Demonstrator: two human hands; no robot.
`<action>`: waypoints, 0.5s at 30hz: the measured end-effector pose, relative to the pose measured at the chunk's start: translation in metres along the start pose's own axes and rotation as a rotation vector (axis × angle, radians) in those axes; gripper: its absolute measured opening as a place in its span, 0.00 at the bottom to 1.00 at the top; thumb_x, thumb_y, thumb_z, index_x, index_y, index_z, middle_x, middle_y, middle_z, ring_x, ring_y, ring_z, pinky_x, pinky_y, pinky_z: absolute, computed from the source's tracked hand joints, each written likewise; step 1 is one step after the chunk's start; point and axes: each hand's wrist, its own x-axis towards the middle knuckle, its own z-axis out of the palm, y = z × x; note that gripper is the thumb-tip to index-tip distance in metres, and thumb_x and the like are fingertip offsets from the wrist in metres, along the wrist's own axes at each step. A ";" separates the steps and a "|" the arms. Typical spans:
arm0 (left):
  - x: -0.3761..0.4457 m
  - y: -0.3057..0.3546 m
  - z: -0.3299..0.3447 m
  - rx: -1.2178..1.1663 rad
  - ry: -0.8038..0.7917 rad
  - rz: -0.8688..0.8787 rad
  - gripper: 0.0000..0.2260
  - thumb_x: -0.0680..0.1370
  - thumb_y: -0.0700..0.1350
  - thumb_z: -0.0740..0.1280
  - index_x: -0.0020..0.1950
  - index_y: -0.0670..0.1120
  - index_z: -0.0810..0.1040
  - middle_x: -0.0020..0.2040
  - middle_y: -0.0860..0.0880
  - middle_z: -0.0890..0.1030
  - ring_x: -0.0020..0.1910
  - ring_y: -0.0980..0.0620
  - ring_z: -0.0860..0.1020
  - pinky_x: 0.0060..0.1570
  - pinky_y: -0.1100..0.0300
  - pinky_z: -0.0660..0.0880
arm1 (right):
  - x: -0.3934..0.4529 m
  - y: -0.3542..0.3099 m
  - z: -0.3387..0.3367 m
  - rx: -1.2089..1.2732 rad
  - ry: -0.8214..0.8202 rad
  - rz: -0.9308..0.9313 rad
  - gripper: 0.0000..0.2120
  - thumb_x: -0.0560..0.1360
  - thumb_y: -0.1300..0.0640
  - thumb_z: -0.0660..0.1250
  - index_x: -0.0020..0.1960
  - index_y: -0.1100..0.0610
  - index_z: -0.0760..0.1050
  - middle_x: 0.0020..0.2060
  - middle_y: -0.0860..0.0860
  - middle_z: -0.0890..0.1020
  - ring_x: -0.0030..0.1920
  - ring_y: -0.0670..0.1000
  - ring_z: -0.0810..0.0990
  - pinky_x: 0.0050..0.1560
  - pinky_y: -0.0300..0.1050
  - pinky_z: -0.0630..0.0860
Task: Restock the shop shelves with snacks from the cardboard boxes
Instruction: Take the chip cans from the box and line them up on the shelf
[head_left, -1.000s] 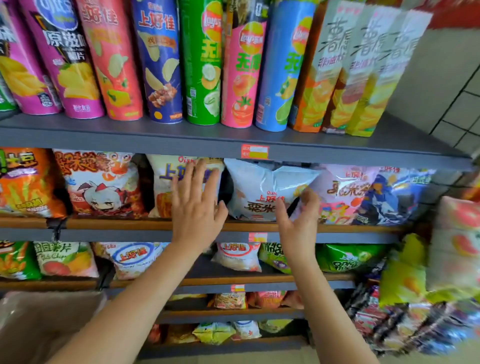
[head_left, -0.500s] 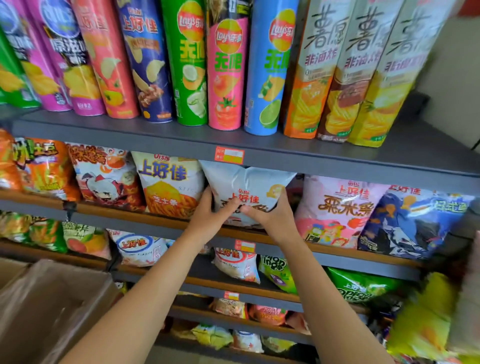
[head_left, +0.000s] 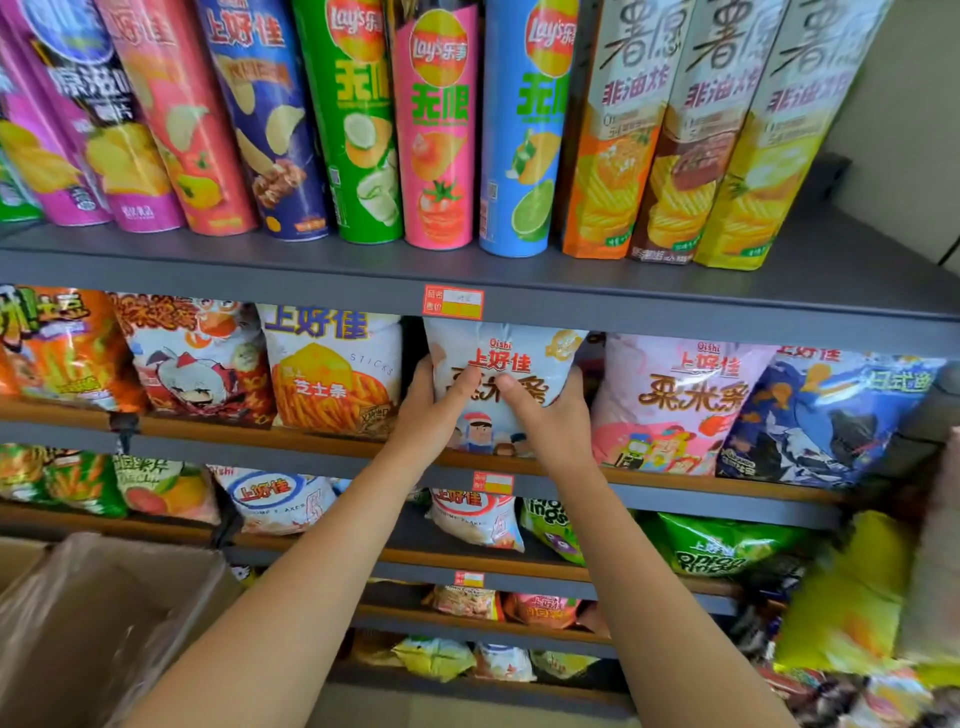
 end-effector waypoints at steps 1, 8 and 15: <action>0.002 0.001 0.000 -0.006 -0.016 0.005 0.21 0.79 0.59 0.64 0.70 0.59 0.64 0.59 0.58 0.78 0.53 0.61 0.79 0.45 0.68 0.77 | -0.001 -0.001 -0.001 0.018 0.019 0.002 0.30 0.70 0.47 0.77 0.64 0.54 0.66 0.54 0.47 0.83 0.53 0.44 0.84 0.53 0.47 0.83; 0.008 0.006 0.009 0.027 -0.011 0.001 0.23 0.80 0.58 0.64 0.72 0.53 0.64 0.52 0.60 0.77 0.45 0.66 0.76 0.34 0.75 0.73 | -0.004 -0.002 0.001 0.108 0.090 0.020 0.33 0.70 0.46 0.76 0.66 0.58 0.66 0.56 0.50 0.83 0.54 0.46 0.84 0.51 0.44 0.82; 0.021 0.010 0.007 0.088 0.004 -0.093 0.30 0.79 0.64 0.62 0.74 0.48 0.62 0.62 0.49 0.78 0.47 0.57 0.78 0.37 0.68 0.72 | 0.007 -0.008 0.006 0.046 0.115 0.129 0.30 0.71 0.42 0.75 0.64 0.55 0.67 0.52 0.46 0.83 0.51 0.46 0.84 0.52 0.44 0.82</action>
